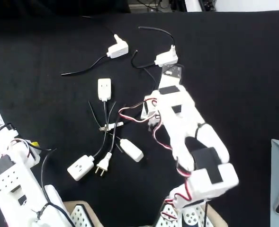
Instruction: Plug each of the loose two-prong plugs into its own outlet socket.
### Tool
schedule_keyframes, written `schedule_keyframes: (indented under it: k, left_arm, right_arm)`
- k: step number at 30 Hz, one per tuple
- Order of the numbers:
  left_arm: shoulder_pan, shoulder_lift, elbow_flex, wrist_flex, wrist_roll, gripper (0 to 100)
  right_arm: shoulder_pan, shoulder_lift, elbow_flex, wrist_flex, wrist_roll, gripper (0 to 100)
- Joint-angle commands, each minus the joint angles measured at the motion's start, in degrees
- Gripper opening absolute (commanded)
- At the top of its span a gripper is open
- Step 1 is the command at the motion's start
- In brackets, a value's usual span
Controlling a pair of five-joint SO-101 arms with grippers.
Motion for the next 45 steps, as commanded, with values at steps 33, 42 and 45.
schedule_keyframes:
  k: [33,42,45]
  left_arm:
    - [39.60,-0.97,-20.70,6.07,10.64,25]
    - [48.84,-3.08,-21.67,5.54,13.36,25]
    - [49.27,-8.62,-21.32,5.80,15.47,25]
  right_arm:
    - [-17.93,-68.09,29.85,-4.57,23.74,1.1]
    - [-28.66,-74.59,33.45,-5.01,23.47,1.1]
    - [-30.07,-74.59,33.54,-5.63,23.30,1.1]
